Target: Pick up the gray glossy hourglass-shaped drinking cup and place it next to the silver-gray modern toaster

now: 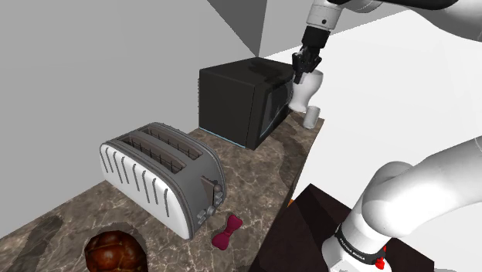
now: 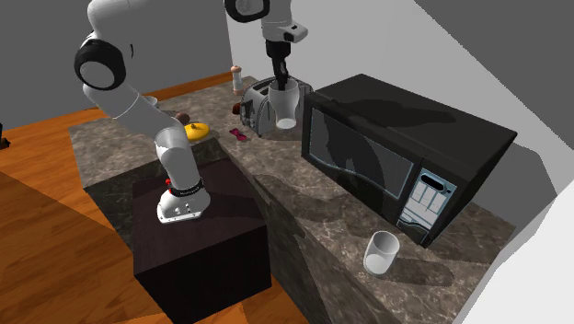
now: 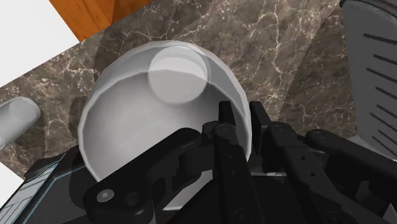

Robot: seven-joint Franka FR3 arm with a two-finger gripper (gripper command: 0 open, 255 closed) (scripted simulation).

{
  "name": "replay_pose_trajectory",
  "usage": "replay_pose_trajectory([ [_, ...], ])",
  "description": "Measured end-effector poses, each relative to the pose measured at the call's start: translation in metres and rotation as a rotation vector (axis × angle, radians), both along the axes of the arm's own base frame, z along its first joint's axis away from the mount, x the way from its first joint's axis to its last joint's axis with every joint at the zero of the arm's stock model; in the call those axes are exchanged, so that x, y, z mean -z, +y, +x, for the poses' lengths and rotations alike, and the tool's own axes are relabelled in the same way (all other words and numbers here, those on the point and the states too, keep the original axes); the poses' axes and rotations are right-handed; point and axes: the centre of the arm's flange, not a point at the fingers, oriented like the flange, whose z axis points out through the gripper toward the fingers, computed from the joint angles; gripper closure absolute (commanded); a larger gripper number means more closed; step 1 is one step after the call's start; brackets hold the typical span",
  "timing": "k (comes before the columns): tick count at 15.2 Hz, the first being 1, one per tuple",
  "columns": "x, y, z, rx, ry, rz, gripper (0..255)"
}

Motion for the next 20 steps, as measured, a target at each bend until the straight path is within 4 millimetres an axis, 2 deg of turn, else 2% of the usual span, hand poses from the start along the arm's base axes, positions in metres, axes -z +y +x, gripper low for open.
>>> replay_pose_trajectory([
  [8, 0.001, 0.102, -0.030, 0.001, 0.000, -0.001, 255],
  [11, 0.001, 0.141, -0.034, 0.000, 0.000, -0.001, 255],
  [15, 0.000, 0.193, -0.051, 0.001, 0.000, -0.002, 255],
  [20, 0.003, 0.257, -0.063, 0.001, 0.000, -0.002, 255],
])
